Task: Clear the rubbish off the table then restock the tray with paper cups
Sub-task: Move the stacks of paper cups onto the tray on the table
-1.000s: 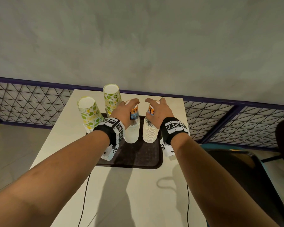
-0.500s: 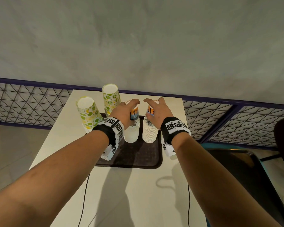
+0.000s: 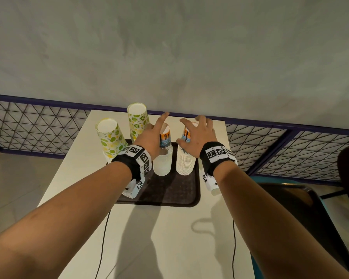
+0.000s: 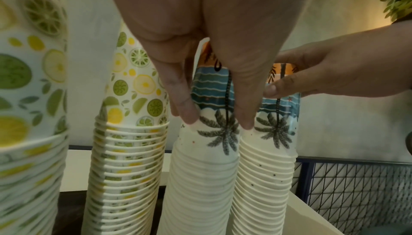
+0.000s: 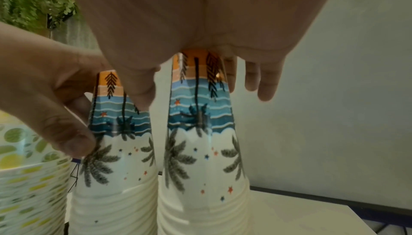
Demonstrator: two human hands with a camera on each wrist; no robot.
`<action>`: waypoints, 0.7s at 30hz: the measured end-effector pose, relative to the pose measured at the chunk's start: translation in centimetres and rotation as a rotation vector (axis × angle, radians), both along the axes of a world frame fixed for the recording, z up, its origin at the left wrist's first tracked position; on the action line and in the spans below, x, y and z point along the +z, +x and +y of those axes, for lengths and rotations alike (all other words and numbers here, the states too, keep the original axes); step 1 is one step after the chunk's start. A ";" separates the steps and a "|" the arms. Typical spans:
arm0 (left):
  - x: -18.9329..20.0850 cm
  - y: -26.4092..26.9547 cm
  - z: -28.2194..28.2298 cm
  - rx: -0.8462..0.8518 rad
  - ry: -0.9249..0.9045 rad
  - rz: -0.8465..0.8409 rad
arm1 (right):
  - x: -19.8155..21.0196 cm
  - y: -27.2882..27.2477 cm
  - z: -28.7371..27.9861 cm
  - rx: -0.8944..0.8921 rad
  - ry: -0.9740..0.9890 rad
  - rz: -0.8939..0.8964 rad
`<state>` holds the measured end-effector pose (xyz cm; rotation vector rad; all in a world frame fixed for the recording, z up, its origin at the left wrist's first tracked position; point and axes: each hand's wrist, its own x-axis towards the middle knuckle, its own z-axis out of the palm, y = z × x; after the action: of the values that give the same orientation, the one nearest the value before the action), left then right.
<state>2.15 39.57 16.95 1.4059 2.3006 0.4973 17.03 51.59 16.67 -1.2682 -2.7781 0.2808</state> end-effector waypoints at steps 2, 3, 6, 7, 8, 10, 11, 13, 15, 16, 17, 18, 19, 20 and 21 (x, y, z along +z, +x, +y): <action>0.7 -0.2 -0.5 -0.013 0.003 0.010 | 0.6 0.0 -0.2 0.002 0.063 0.033; 1.3 -0.4 -0.7 -0.021 0.004 0.025 | 0.9 -0.2 -0.4 0.006 0.089 0.065; 3.5 -1.6 -1.4 -0.031 0.006 0.123 | 2.0 -1.2 -1.3 0.054 0.125 0.164; 4.2 -2.1 -1.5 -0.022 0.021 0.164 | 2.4 -1.6 -1.7 0.086 0.127 0.180; 4.9 -2.7 -1.6 -0.006 0.047 0.207 | 2.7 -2.1 -2.1 0.124 0.126 0.181; 5.9 -3.8 -1.4 0.035 0.101 0.293 | 3.2 -3.1 -2.9 0.204 0.127 0.143; 6.3 -4.3 -1.3 0.054 0.119 0.325 | 3.3 -3.6 -3.2 0.240 0.123 0.114; 6.7 -5.1 -1.1 0.079 0.131 0.367 | 3.3 -4.5 -3.7 0.281 0.090 0.051; 6.8 -5.7 -0.8 0.080 0.084 0.396 | 3.1 -5.2 -4.1 0.298 0.052 -0.018; 6.6 -5.9 -0.6 0.068 0.033 0.404 | 3.0 -5.4 -4.2 0.304 0.045 -0.053; 6.4 -6.0 -0.5 0.051 -0.024 0.405 | 2.8 -5.5 -4.3 0.306 0.043 -0.086; 6.2 -6.0 -0.3 0.038 -0.079 0.395 | 2.7 -5.6 -4.4 0.305 0.040 -0.116; 6.0 -6.0 -0.1 0.029 -0.125 0.377 | 2.7 -5.6 -4.5 0.301 0.033 -0.137; 5.8 -6.0 0.1 0.022 -0.158 0.361 | 2.7 -5.6 -4.5 0.296 0.021 -0.149; 5.6 -5.9 0.2 0.019 -0.175 0.351 | 2.7 -5.6 -4.5 0.290 0.002 -0.152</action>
<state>-3.76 39.74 22.60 1.4803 2.5565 0.0498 11.48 47.10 19.33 -0.9179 -3.0902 0.2061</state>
